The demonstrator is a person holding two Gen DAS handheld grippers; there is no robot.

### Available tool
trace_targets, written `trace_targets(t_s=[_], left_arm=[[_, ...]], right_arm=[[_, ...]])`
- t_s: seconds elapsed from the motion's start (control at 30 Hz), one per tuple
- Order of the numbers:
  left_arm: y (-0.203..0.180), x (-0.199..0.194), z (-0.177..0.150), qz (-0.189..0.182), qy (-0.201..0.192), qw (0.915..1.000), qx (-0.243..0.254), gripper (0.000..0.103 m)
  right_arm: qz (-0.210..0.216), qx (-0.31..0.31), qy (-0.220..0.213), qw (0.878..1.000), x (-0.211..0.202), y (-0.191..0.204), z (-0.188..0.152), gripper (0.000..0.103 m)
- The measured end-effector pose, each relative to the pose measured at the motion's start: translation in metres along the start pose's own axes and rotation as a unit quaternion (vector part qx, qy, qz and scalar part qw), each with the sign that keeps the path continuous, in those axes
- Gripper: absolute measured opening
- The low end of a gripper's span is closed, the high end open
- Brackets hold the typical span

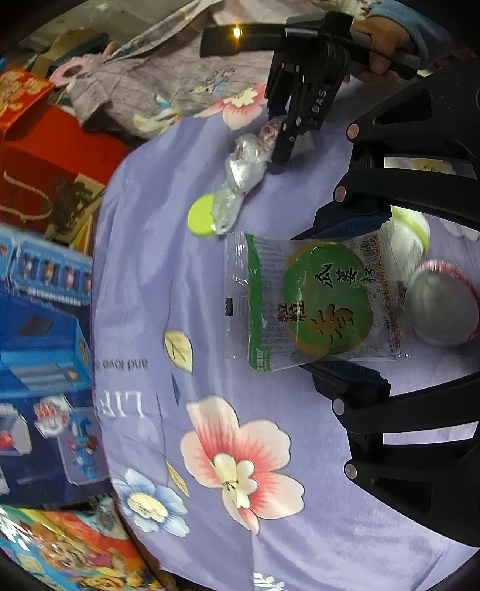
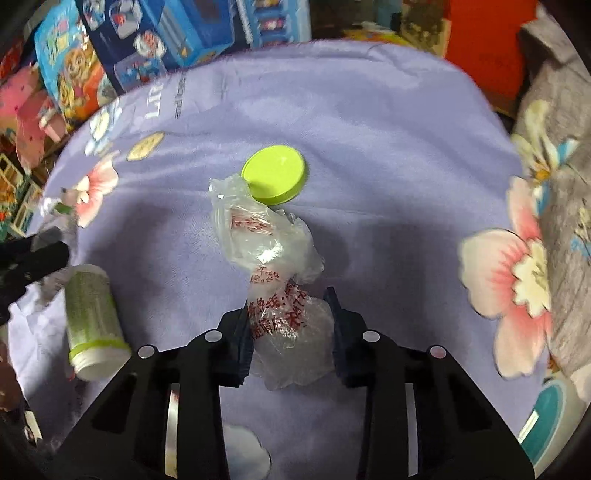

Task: Collect trash
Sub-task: 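Grasp the green seed snack packet with the left gripper while the right grasps the clear plastic bag, then carry both items over the bin and open both grippers to drop them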

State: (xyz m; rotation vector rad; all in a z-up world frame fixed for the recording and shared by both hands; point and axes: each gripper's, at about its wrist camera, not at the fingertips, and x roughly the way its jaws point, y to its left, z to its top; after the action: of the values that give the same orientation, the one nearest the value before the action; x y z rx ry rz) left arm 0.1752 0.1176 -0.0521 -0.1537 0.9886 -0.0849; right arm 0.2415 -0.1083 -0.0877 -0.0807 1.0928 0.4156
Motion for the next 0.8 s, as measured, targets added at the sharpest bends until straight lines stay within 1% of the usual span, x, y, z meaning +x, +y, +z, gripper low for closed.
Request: trace_targets(t_s=[0.17,0.23,0.4,0.53,0.7,0.8], left_arm=[[-0.029,-0.014,0.0,-0.014,-0.014,0.9995,0.027,0.057],[-0.046,-0.02,-0.002,-0.024,-0.018,0.9986,0.043,0.057],[-0.088,-0.022,-0.008,-0.047,-0.01,0.9956,0.081,0.057],[-0.129,-0.024,-0.014,-0.062,-0.008,0.9911,0.118,0.057],[-0.179,-0.027,-0.021,-0.08,-0.011,0.9837,0.161,0.057],[-0.206,-0.027,-0.028,-0.083,-0.01,0.9798,0.181,0.057]], right_arm=[[0.004,0.032,-0.024,0.999,-0.035,-0.017,-0.018,0.033],[0.005,0.044,-0.033,0.999,-0.046,-0.023,-0.025,0.033],[-0.003,0.077,-0.055,0.995,-0.081,-0.05,-0.052,0.033],[-0.023,0.101,-0.069,0.992,-0.105,-0.077,-0.072,0.033],[-0.034,0.137,-0.095,0.985,-0.137,-0.113,-0.098,0.033],[-0.04,0.159,-0.107,0.981,-0.153,-0.133,-0.113,0.033]])
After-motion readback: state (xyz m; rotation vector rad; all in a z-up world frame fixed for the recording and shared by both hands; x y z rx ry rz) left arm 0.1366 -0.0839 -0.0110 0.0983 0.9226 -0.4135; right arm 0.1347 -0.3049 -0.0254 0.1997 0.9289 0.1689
